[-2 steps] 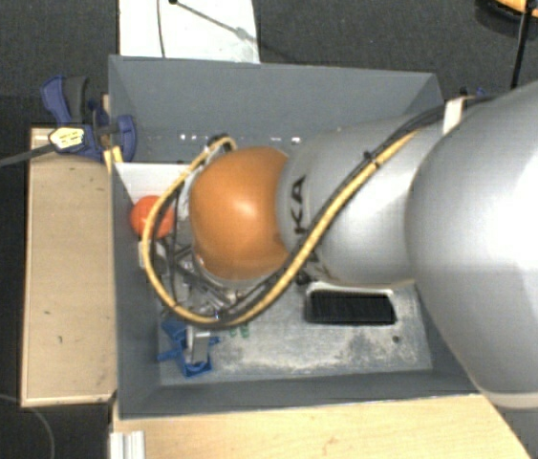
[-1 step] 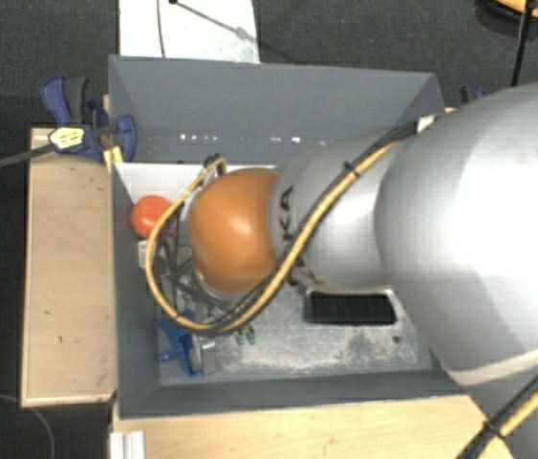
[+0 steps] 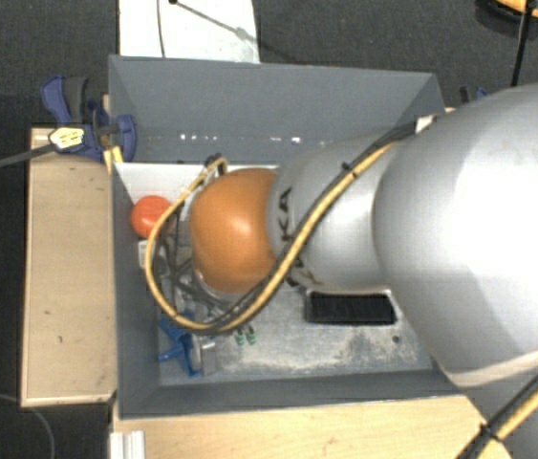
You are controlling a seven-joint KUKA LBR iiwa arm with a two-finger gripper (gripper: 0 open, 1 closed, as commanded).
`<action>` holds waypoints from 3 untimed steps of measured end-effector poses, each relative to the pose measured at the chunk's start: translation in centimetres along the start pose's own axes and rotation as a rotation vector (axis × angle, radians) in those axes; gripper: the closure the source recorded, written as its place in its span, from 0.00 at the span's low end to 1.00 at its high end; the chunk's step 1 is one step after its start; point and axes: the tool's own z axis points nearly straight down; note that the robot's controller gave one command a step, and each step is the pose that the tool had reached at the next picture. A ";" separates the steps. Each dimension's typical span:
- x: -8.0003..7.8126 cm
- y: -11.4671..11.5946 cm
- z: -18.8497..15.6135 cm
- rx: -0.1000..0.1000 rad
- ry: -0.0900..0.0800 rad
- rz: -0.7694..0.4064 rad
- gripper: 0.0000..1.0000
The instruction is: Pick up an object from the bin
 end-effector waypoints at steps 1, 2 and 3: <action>0.0 0.0 0.0 0.000 0.000 0.005 1.00; 0.0 0.0 0.0 0.000 0.001 0.009 1.00; 0.0 0.0 0.0 -0.001 0.000 0.002 1.00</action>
Offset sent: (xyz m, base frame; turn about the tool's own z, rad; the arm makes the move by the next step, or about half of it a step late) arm 0.0000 0.0000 0.0000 0.0000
